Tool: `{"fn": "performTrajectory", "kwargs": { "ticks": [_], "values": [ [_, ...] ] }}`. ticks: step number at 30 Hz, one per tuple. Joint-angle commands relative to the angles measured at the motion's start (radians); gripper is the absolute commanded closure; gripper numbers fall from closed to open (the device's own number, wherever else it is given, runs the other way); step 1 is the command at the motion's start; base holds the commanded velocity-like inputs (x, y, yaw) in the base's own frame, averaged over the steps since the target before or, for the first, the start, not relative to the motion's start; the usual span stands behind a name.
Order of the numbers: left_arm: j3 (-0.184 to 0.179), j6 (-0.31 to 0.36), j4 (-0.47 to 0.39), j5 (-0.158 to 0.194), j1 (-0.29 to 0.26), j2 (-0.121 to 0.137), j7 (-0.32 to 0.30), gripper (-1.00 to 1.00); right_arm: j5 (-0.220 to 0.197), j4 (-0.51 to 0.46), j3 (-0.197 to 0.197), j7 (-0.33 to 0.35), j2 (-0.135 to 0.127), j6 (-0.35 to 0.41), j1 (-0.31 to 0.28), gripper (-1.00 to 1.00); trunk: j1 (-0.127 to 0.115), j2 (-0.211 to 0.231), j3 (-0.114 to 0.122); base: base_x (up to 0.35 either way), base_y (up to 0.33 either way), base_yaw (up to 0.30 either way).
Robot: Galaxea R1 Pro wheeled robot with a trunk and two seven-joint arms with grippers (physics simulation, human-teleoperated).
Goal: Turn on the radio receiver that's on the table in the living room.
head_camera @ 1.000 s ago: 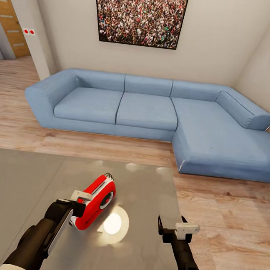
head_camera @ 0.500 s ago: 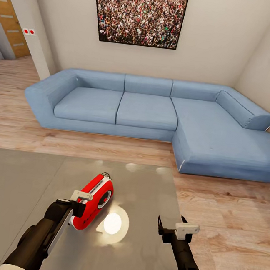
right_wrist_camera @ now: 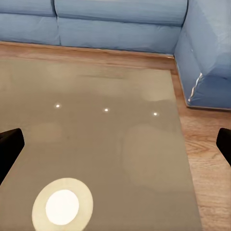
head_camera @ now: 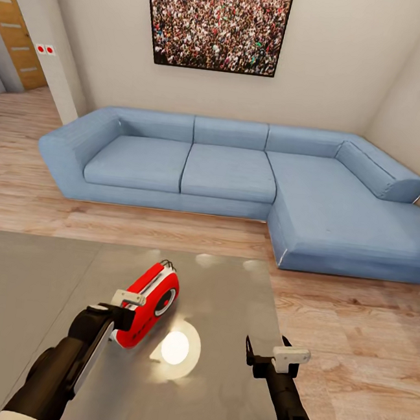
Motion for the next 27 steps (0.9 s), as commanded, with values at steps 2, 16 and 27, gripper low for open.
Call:
{"fn": "performTrajectory", "kwargs": {
  "ticks": [2,16,27],
  "values": [
    [-0.018,0.004,-0.032,0.000,0.000,0.000,0.000,1.00,0.000,0.000,0.000,0.000,0.000,0.000,0.000,-1.00,0.000,0.000,0.000,0.000,0.000,0.000],
    [-0.024,0.007,-0.142,0.001,0.000,-0.020,-0.013,1.00,0.000,0.000,0.000,0.000,0.000,0.000,0.000,-1.00,0.000,0.000,0.000,0.000,0.000,0.000],
    [-0.022,0.006,-0.140,0.001,0.001,-0.018,-0.060,1.00,0.000,0.000,0.000,0.000,0.000,0.000,0.000,-1.00,0.000,0.000,0.010,0.000,0.000,0.000]
  ]
}}
